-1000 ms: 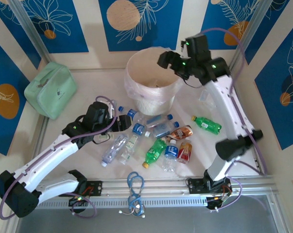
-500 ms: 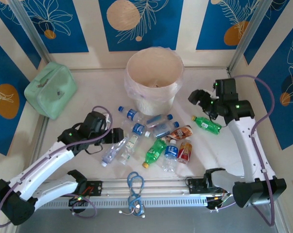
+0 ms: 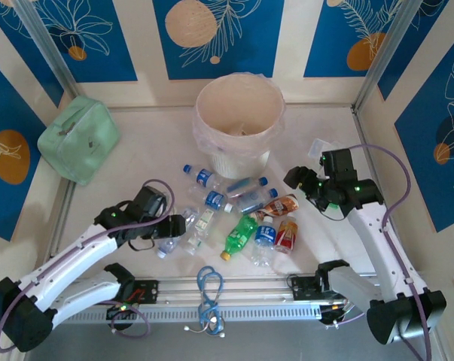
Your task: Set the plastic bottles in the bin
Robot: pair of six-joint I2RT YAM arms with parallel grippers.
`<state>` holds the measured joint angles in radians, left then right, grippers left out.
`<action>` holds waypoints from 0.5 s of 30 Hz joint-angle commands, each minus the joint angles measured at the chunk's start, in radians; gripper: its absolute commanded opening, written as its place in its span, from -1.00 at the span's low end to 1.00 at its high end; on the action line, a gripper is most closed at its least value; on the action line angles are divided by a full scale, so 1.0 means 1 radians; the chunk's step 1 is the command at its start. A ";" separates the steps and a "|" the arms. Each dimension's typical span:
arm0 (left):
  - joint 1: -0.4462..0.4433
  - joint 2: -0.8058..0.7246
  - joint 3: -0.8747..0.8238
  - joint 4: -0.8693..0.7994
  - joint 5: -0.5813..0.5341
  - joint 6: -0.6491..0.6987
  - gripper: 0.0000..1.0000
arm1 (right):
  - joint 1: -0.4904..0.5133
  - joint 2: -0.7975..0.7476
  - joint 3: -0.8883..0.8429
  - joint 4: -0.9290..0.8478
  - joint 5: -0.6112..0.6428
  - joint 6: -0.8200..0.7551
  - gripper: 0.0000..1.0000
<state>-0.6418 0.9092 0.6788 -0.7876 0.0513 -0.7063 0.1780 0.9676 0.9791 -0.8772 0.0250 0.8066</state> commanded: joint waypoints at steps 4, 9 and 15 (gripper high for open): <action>0.005 0.037 -0.045 -0.002 0.015 -0.024 0.61 | 0.005 -0.020 -0.034 0.018 -0.020 0.028 0.73; 0.005 0.068 -0.073 0.037 0.018 -0.022 0.60 | 0.008 -0.011 -0.025 0.018 -0.022 0.021 0.74; 0.005 0.106 -0.089 0.084 0.026 -0.011 0.61 | 0.008 -0.004 -0.027 0.031 -0.034 0.029 0.74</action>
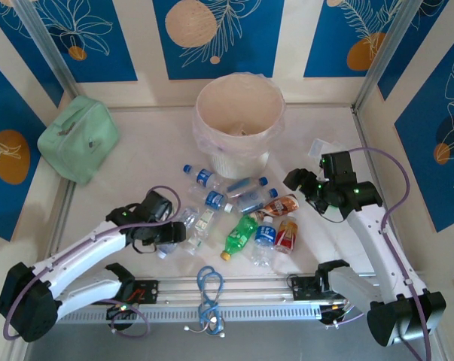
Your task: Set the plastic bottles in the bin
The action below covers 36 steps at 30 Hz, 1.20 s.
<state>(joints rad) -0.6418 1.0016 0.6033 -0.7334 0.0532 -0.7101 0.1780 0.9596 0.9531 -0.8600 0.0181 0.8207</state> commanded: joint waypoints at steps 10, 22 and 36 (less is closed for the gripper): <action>0.005 0.040 -0.038 0.065 0.030 0.010 0.62 | 0.030 -0.002 -0.011 0.009 -0.017 0.021 0.76; 0.004 0.068 -0.055 0.081 0.056 0.024 0.60 | 0.046 -0.008 -0.013 0.008 -0.006 0.029 0.77; -0.004 0.110 -0.060 0.094 0.068 0.030 0.45 | 0.047 -0.019 -0.017 0.005 0.003 0.032 0.78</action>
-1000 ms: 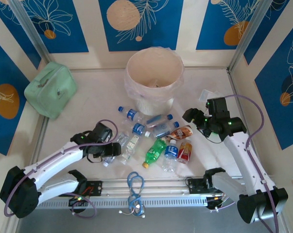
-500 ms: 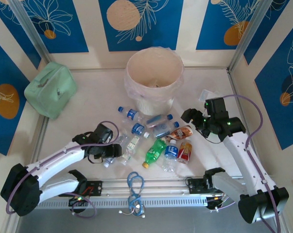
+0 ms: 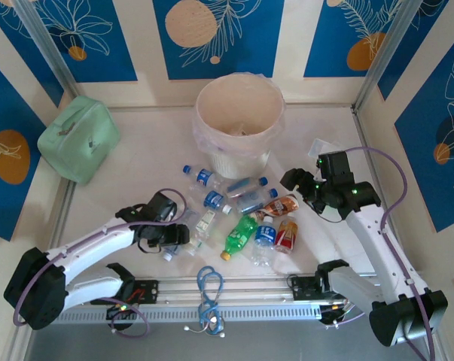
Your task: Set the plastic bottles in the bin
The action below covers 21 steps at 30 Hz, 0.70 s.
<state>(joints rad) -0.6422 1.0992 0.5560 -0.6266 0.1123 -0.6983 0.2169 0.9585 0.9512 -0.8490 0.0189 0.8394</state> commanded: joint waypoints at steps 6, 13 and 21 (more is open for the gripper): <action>-0.013 0.027 -0.010 -0.016 0.009 0.019 0.41 | 0.007 -0.023 -0.020 -0.007 0.006 0.013 0.78; -0.024 0.036 -0.008 -0.018 0.010 0.020 0.43 | 0.008 -0.023 -0.023 -0.002 0.007 0.015 0.79; -0.032 0.024 0.007 -0.040 0.006 0.028 0.26 | 0.006 -0.033 -0.026 -0.006 0.015 0.015 0.79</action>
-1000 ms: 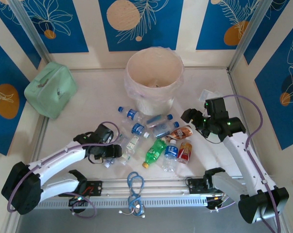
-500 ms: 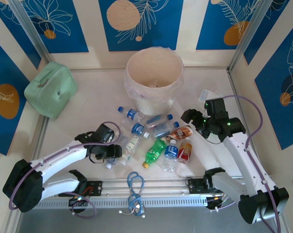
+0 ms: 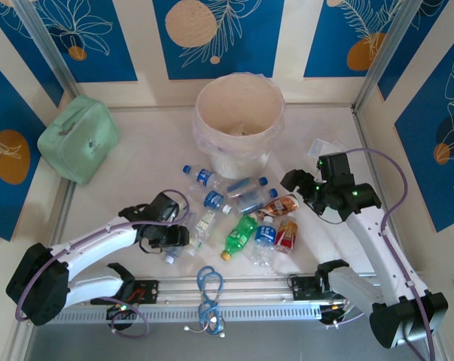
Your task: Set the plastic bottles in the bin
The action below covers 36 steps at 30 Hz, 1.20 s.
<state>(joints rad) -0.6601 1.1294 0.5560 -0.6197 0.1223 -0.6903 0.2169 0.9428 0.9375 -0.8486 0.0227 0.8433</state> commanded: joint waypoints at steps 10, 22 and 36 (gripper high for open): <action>-0.030 -0.108 0.105 -0.201 -0.024 0.015 0.16 | -0.008 -0.022 0.005 -0.013 0.014 0.006 0.78; -0.027 -0.182 0.528 -0.422 -0.182 0.057 0.14 | -0.030 -0.022 0.023 -0.020 0.010 -0.006 0.78; -0.023 0.334 1.350 -0.223 -0.151 0.218 0.16 | -0.041 -0.051 0.023 -0.049 0.005 -0.012 0.78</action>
<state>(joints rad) -0.6830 1.3758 1.7718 -0.9131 -0.0563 -0.5289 0.1810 0.9108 0.9352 -0.8646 0.0261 0.8417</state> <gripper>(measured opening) 0.580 0.890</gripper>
